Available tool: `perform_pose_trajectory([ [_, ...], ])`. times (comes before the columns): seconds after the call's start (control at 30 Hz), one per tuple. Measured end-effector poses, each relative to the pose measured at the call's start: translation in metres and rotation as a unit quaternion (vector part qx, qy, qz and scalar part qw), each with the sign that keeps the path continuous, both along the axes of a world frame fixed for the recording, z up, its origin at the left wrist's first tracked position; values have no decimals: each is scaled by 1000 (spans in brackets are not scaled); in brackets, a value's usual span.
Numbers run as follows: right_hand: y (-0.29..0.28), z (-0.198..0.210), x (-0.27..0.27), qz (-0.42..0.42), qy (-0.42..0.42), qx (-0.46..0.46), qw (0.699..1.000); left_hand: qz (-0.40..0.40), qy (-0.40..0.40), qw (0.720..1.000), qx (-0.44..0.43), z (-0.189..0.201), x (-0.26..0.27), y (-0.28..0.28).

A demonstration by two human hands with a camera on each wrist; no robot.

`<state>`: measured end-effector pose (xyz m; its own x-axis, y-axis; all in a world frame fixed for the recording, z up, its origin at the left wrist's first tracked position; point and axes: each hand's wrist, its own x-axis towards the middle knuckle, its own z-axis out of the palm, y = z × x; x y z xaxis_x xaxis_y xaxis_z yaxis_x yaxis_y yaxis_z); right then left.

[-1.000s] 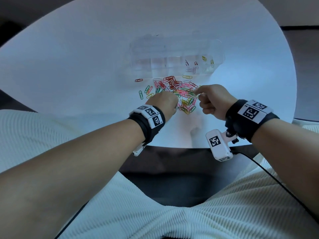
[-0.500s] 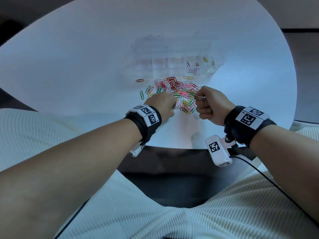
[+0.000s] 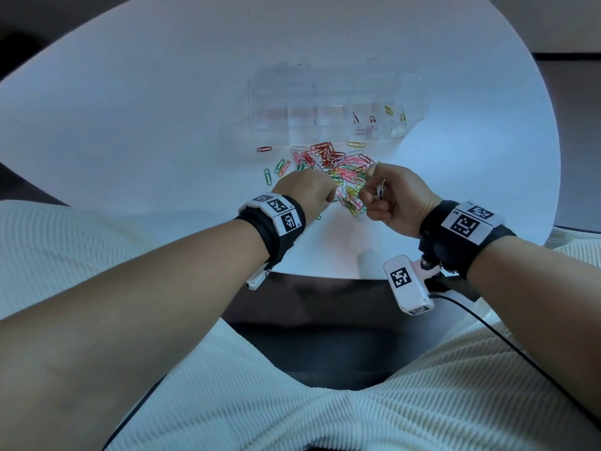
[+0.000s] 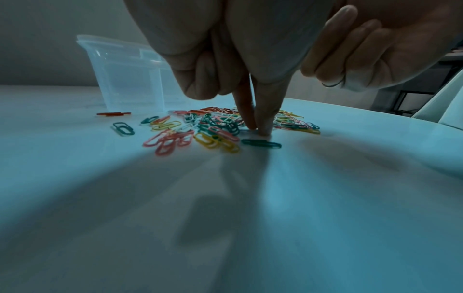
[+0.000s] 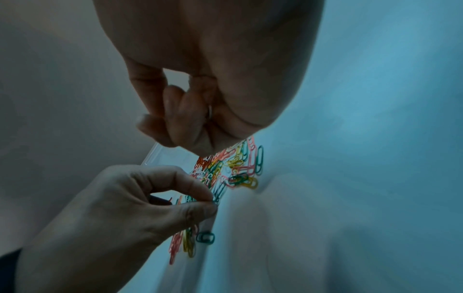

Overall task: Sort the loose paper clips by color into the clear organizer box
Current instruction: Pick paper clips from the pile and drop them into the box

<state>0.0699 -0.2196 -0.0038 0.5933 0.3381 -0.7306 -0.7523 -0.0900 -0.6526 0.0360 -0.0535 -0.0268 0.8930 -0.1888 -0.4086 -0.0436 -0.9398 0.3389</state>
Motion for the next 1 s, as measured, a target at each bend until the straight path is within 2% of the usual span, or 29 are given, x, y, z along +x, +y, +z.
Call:
perform_pose_trajectory([
  [0.2,0,-4,2,-27,-13,13,999,88,5,993,-81,-3,-5,2],
  [0.27,-1,-6,6,-26,-38,-37,998,114,13,988,-105,-3,-7,3],
  [0.3,0,-7,8,-9,-71,-93,993,126,15,985,-117,-2,-8,4],
  [0.33,1,-9,9,22,-111,-164,980,140,11,982,-130,0,-8,4],
  [0.4,4,-12,11,100,-197,-290,931,172,-5,974,-150,6,-6,3],
  [0.47,9,-17,12,170,-257,-350,885,220,-9,959,-179,17,-2,4],
  [0.5,13,-19,11,198,-275,-375,863,254,-4,942,-217,23,0,6],
  [0.57,21,-21,10,233,-290,-422,827,338,1,883,-325,35,3,12],
  [0.63,30,-22,10,259,-287,-461,799,416,20,798,-435,44,2,20],
  [0.7,38,-25,9,275,-287,-490,776,462,60,709,-528,52,1,26],
  [0.77,45,-26,9,276,-278,-502,771,483,86,655,-574,55,1,30],
  [0.83,48,-25,12,273,-260,-501,779,492,95,636,-586,56,3,32],
  [1.0,55,-22,17,255,-224,-491,803,506,97,656,-551,54,5,28],
])
